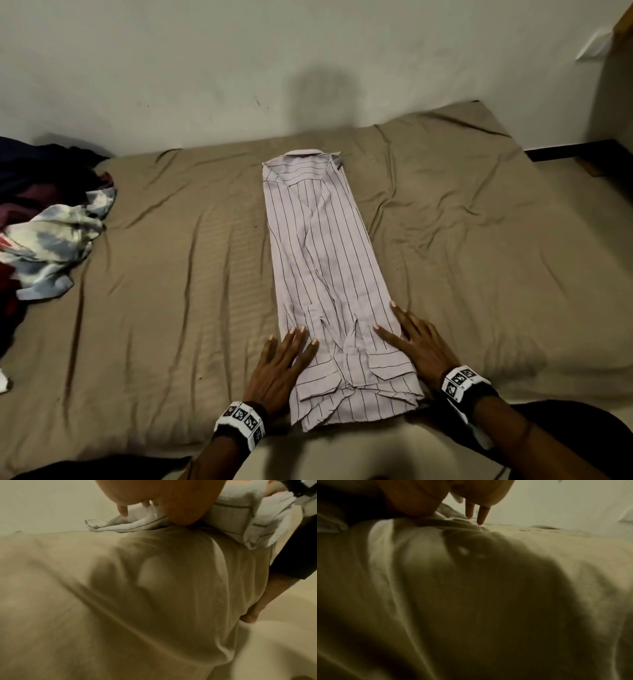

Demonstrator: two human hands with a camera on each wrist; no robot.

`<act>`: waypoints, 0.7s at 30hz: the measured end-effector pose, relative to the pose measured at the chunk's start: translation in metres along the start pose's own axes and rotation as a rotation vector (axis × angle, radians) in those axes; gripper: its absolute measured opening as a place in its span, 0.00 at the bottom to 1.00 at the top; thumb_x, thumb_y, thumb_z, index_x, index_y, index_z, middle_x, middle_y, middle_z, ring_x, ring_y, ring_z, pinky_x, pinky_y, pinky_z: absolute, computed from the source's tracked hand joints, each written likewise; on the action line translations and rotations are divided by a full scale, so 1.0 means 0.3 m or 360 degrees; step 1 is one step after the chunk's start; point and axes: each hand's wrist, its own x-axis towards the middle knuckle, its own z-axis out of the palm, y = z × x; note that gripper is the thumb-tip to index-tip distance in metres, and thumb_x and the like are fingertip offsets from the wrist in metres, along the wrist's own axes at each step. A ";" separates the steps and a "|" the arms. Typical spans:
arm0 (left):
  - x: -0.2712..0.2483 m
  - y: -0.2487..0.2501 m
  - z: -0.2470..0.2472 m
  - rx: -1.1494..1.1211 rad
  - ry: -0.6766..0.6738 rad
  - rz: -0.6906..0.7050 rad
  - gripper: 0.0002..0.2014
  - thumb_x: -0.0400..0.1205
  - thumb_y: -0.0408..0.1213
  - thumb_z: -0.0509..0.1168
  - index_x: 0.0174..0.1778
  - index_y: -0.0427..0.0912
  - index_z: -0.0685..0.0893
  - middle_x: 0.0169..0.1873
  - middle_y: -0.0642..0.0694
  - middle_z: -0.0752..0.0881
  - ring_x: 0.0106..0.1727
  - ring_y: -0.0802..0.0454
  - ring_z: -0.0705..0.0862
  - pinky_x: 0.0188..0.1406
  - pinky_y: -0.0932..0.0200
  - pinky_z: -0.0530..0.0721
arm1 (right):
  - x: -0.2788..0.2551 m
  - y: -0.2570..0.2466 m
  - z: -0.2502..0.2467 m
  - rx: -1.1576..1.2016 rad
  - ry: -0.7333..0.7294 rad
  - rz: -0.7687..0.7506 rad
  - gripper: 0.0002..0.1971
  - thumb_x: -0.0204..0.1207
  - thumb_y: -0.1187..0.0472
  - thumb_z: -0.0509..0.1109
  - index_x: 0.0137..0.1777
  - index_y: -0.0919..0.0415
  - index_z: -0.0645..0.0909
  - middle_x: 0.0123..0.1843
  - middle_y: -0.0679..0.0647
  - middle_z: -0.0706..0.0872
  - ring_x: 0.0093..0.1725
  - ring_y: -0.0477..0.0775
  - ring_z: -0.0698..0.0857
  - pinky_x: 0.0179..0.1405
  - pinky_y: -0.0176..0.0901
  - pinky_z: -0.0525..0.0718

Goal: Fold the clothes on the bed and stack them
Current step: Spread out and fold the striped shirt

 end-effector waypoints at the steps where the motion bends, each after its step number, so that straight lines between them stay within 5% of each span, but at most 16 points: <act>1: 0.008 -0.001 -0.001 0.0055 -0.0026 0.0072 0.47 0.77 0.34 0.73 0.90 0.50 0.56 0.90 0.42 0.55 0.90 0.40 0.53 0.82 0.31 0.53 | 0.001 -0.006 -0.003 -0.0056 0.0010 -0.0109 0.55 0.60 0.73 0.56 0.89 0.38 0.49 0.91 0.61 0.47 0.88 0.63 0.55 0.76 0.56 0.67; 3: 0.016 -0.015 0.007 0.0171 -0.0112 0.0212 0.38 0.82 0.32 0.62 0.90 0.48 0.58 0.88 0.42 0.61 0.90 0.41 0.48 0.85 0.34 0.49 | -0.007 -0.030 0.011 -0.0194 -0.0032 -0.0374 0.52 0.62 0.73 0.57 0.90 0.45 0.52 0.91 0.58 0.52 0.89 0.60 0.51 0.83 0.50 0.54; 6: 0.001 -0.038 0.002 0.0209 -0.0198 0.0373 0.39 0.83 0.32 0.61 0.91 0.47 0.54 0.84 0.47 0.70 0.90 0.49 0.43 0.89 0.48 0.41 | 0.006 -0.017 0.034 -0.0279 -0.0221 -0.0484 0.41 0.70 0.70 0.56 0.87 0.55 0.62 0.88 0.54 0.65 0.86 0.55 0.64 0.85 0.47 0.50; 9: -0.063 -0.032 -0.095 -0.0148 -0.0267 0.0357 0.38 0.85 0.40 0.56 0.91 0.50 0.47 0.81 0.52 0.73 0.89 0.56 0.53 0.86 0.59 0.59 | -0.025 -0.013 0.048 -0.0377 0.0144 -0.0437 0.41 0.71 0.66 0.71 0.85 0.49 0.66 0.86 0.49 0.68 0.84 0.51 0.69 0.84 0.46 0.59; 12: -0.153 0.005 -0.210 -0.0471 -0.0284 0.0297 0.36 0.83 0.49 0.57 0.89 0.58 0.55 0.81 0.52 0.75 0.81 0.53 0.74 0.79 0.60 0.72 | -0.108 -0.106 -0.027 0.0596 -0.0048 -0.0265 0.24 0.78 0.49 0.78 0.73 0.53 0.84 0.72 0.48 0.85 0.75 0.53 0.81 0.77 0.45 0.76; 15: -0.248 0.031 -0.315 -0.0799 -0.0409 0.0139 0.22 0.87 0.49 0.59 0.76 0.74 0.69 0.74 0.67 0.77 0.74 0.59 0.79 0.71 0.62 0.77 | -0.190 -0.156 -0.178 0.0845 0.0209 -0.0450 0.29 0.79 0.34 0.70 0.75 0.47 0.82 0.71 0.29 0.81 0.73 0.36 0.80 0.75 0.28 0.69; 16: -0.267 0.026 -0.356 -0.0855 -0.0417 0.0117 0.21 0.86 0.46 0.62 0.71 0.75 0.69 0.69 0.70 0.81 0.69 0.60 0.83 0.64 0.62 0.80 | -0.210 -0.162 -0.221 0.1073 0.0161 -0.0446 0.26 0.80 0.35 0.68 0.73 0.47 0.82 0.70 0.30 0.83 0.71 0.32 0.80 0.74 0.27 0.70; 17: -0.280 0.019 -0.397 -0.0911 -0.0424 0.0096 0.22 0.85 0.43 0.65 0.68 0.74 0.68 0.63 0.69 0.84 0.63 0.59 0.86 0.57 0.60 0.83 | -0.220 -0.165 -0.255 0.1300 0.0030 -0.0352 0.23 0.82 0.38 0.69 0.71 0.49 0.84 0.68 0.39 0.86 0.68 0.34 0.83 0.71 0.31 0.76; 19: -0.266 -0.005 -0.478 -0.1111 -0.0350 0.0102 0.17 0.85 0.42 0.66 0.64 0.68 0.74 0.54 0.66 0.88 0.55 0.56 0.90 0.49 0.58 0.85 | -0.205 -0.154 -0.327 0.1660 -0.0095 -0.0257 0.16 0.82 0.49 0.74 0.61 0.62 0.88 0.58 0.57 0.91 0.62 0.52 0.90 0.63 0.54 0.86; 21: -0.177 -0.044 -0.528 -0.1503 -0.0139 0.0010 0.10 0.85 0.41 0.64 0.60 0.59 0.85 0.52 0.63 0.91 0.54 0.60 0.90 0.52 0.60 0.86 | -0.115 -0.128 -0.363 0.1967 -0.0040 -0.0261 0.13 0.81 0.59 0.76 0.58 0.68 0.88 0.57 0.62 0.92 0.60 0.63 0.91 0.61 0.62 0.87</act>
